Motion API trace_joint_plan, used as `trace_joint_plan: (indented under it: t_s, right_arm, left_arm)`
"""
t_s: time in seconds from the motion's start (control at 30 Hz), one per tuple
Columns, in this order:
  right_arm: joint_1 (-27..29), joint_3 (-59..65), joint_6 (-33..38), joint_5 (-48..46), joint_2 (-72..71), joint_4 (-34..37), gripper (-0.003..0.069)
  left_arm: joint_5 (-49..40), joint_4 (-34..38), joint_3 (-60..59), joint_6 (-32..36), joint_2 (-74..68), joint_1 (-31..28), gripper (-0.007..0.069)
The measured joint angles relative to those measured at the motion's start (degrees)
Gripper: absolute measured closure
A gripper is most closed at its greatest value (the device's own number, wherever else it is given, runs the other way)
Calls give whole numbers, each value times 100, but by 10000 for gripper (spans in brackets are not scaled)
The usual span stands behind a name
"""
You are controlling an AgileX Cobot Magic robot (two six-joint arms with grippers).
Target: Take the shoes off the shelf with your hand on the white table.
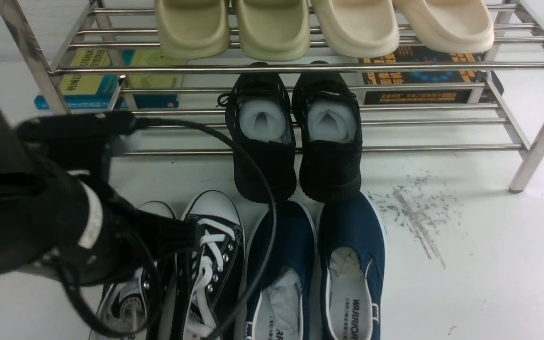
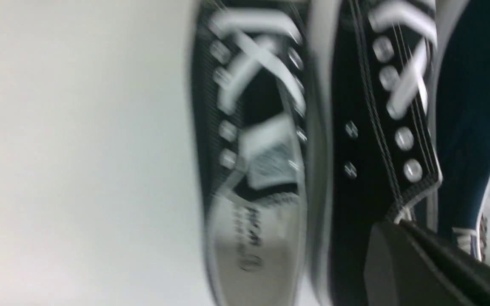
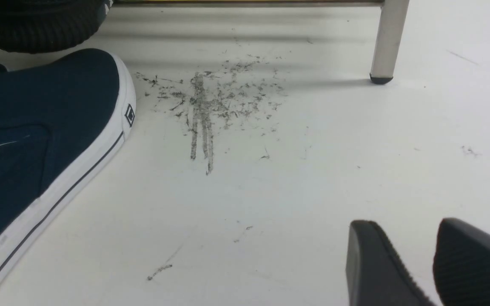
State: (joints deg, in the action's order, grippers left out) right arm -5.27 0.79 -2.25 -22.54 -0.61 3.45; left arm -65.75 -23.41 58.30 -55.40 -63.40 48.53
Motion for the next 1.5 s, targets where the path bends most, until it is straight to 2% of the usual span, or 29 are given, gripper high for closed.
trace_joint_plan:
  t_s: [0.2, 0.5, 0.63, 0.77, 0.87, 0.97, 1.17, 1.37, 1.5]
  right_arm:
    - [0, 0, 0, 0, 0, 0, 420]
    - [0, 0, 0, 0, 0, 0, 420]
    - [0, 0, 0, 0, 0, 0, 420]
    - [0, 0, 0, 0, 0, 0, 420]
    - [0, 0, 0, 0, 0, 0, 420]
    - [0, 0, 0, 0, 0, 0, 420]
    - [0, 0, 0, 0, 0, 0, 420]
    - [0, 0, 0, 0, 0, 0, 420]
    - [0, 0, 0, 0, 0, 0, 420]
  left_arm:
    - [-444, -299, 47, 235, 875, 0, 622]
    - [-429, 172, -691, 689, 2385, 0, 616]
    - [141, 618, -1558, 739, 3101, 0, 616]
    - [1733, 1278, -2590, 816, 3694, 0, 615]
    - [3052, 1338, -3182, 836, 3786, 0, 611]
    - [3643, 1297, -3452, 836, 3786, 0, 608]
    - [3759, 1007, -3522, 848, 3786, 0, 606]
    - [3536, 316, -3533, 853, 3786, 0, 603]
    - [3536, 206, -3533, 853, 3786, 0, 601]
